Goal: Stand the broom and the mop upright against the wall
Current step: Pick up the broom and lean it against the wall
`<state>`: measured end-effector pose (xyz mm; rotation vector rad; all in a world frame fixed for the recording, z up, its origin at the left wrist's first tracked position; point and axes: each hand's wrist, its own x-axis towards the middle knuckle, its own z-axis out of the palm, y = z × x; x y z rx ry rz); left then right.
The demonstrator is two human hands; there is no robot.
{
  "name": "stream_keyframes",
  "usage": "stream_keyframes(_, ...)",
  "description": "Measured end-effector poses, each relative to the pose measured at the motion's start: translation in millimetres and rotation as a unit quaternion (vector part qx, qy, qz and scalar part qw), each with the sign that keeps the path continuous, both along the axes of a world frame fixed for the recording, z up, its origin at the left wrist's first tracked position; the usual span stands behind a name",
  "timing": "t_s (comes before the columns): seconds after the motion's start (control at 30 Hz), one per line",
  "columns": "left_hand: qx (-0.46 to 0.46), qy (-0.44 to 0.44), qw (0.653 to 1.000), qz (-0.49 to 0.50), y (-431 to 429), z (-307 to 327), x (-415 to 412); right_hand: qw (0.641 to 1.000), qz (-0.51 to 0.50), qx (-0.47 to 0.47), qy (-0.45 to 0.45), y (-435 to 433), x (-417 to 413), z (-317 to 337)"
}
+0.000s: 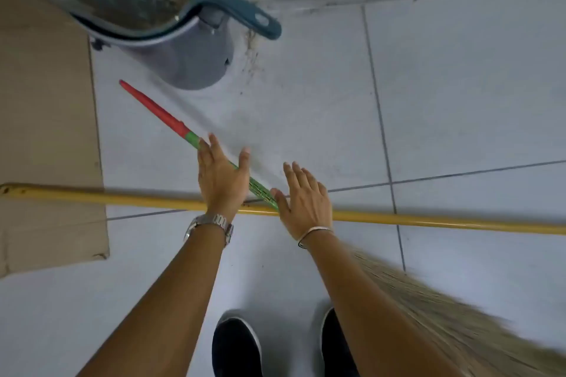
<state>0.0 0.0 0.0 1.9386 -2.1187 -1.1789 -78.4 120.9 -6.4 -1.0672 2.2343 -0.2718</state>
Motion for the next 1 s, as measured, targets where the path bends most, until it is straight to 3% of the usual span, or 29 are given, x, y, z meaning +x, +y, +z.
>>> stream_keyframes(0.1,0.113,0.094,0.966,0.211,-17,-34,-5,0.999,0.017,0.022,-0.027,1,14,-31)
stream_keyframes(0.2,0.249,0.200,0.862,0.394,-31,-46,-9,0.998,0.031,0.033,-0.047,5,25,-46)
stream_keyframes(0.27,0.289,0.245,0.821,0.428,-35,-46,-7,0.997,0.033,0.038,-0.055,4,25,-46)
stream_keyframes(0.37,0.269,0.253,0.828,0.422,-28,-38,1,0.996,0.006,0.028,-0.082,3,23,-33)
stream_keyframes(0.57,0.221,0.291,0.839,0.403,-6,41,14,0.983,-0.061,0.025,-0.171,4,9,36)
stream_keyframes(0.73,0.202,0.376,0.849,0.313,-11,137,13,0.964,-0.124,0.006,-0.235,-2,-11,121)
stream_keyframes(1.0,0.176,0.471,0.853,0.137,-53,347,-7,0.913,-0.200,-0.103,-0.341,-40,-44,304)
